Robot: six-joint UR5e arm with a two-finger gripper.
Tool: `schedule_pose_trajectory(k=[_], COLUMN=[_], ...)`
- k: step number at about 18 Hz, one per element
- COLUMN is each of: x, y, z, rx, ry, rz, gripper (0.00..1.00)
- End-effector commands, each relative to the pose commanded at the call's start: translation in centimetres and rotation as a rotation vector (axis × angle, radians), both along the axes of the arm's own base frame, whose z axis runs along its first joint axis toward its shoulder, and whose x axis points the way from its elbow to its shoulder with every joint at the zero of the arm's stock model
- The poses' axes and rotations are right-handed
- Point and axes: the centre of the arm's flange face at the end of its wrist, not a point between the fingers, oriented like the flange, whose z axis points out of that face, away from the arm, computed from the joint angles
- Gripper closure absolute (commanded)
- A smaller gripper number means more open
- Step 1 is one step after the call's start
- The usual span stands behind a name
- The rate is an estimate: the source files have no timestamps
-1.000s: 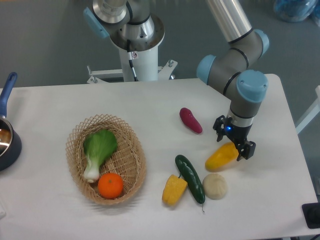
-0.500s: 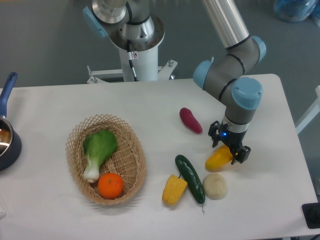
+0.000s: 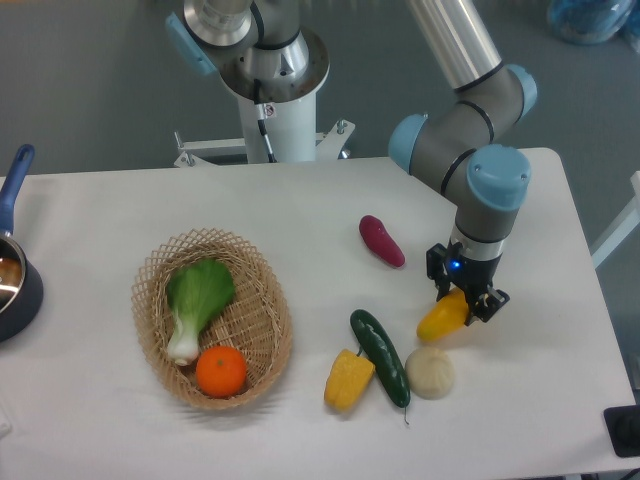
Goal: Pick up the mango from the table
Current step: 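Lift the grasped yellow mango up off the table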
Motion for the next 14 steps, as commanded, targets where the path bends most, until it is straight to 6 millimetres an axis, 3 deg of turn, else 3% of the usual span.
schedule_pose_trajectory(k=[2,4,8,10,14], x=[-0.4,-0.6,-1.1,-0.5,1.1], y=[0.1,0.6,3.0,4.4,6.3], z=[1.6,6.2,12.7,15.7,18.3], rx=[0.030,0.128,0.432,0.524,0.596], ry=[0.020,0.059,-0.028,-0.069,-0.139], rz=[0.002,0.020,0.136,0.189,0.272], gripper=[0.78,0.78,0.78,0.78,0.78])
